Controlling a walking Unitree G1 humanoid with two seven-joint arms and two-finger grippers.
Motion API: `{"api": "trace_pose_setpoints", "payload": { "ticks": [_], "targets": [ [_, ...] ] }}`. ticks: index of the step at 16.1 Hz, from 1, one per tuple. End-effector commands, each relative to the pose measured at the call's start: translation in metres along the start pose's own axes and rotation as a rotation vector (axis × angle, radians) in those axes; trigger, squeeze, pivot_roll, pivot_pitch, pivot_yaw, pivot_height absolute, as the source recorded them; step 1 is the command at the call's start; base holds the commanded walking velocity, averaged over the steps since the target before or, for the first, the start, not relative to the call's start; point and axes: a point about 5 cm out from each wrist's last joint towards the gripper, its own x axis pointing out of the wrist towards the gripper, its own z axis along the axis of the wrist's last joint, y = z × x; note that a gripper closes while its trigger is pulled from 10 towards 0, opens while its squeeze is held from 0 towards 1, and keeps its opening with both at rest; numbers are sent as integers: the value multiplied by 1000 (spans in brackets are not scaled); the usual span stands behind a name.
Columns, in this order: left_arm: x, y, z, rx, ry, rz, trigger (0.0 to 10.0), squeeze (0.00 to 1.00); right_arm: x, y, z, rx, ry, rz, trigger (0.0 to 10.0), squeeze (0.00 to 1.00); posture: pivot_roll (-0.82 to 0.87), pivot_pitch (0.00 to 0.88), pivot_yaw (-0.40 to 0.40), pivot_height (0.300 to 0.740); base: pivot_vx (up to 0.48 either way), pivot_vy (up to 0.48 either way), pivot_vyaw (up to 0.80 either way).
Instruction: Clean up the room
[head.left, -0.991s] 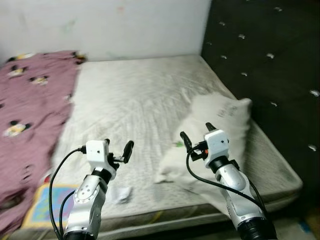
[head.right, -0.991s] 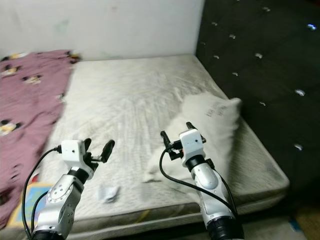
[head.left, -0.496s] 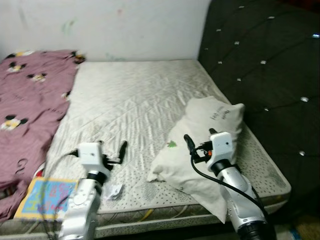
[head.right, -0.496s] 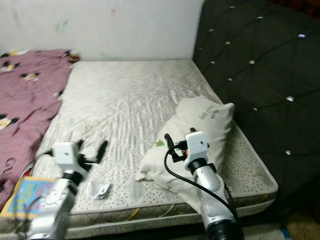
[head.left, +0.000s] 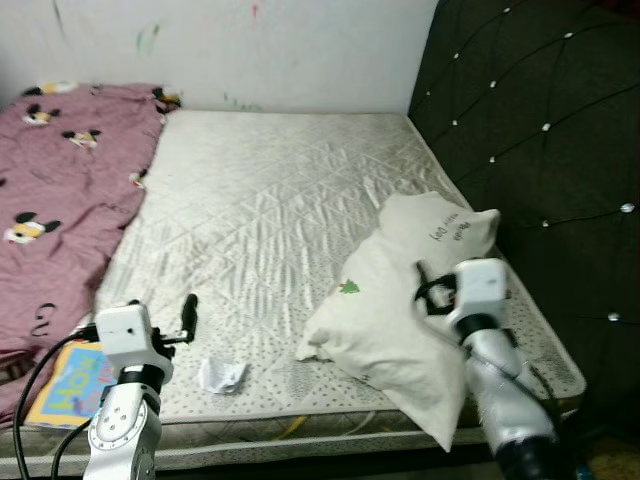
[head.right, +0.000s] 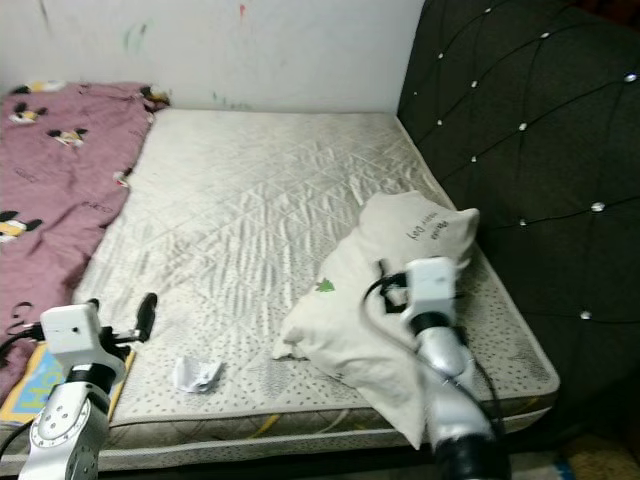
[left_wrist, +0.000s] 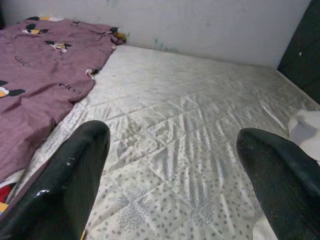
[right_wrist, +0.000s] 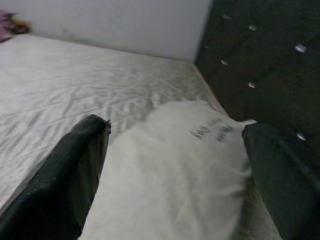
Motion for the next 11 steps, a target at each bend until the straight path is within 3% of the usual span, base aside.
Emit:
{"api": "trace_pose_setpoints", "payload": {
  "ticks": [1,3,6,8,9,11],
  "targets": [
    [7,-4,3,14,-20,-13,10000,0,2,5,-5,49,31,21,10000,0,58,0,-77,740,0,0,0],
    [24,-8,3,14,-12,-11,10000,0,11,23,-2,-2,7,92,10000,0,61,0,-76,740,0,0,0],
    [44,-5,3,-9,7,52,10000,0,28,27,9,42,-2,52,10000,0,42,0,-66,740,0,0,0],
    [50,-2,5,37,0,92,10000,0,31,34,14,31,-34,84,10000,0,38,0,-58,740,0,0,0],
    [54,-4,7,105,-12,108,10000,0,35,42,17,24,-45,105,10000,0,46,0,-58,740,0,0,0],
    [58,-7,5,125,-11,104,10000,0,37,44,14,5,-27,102,10000,0,65,0,-73,740,0,0,0]
  ]
}}
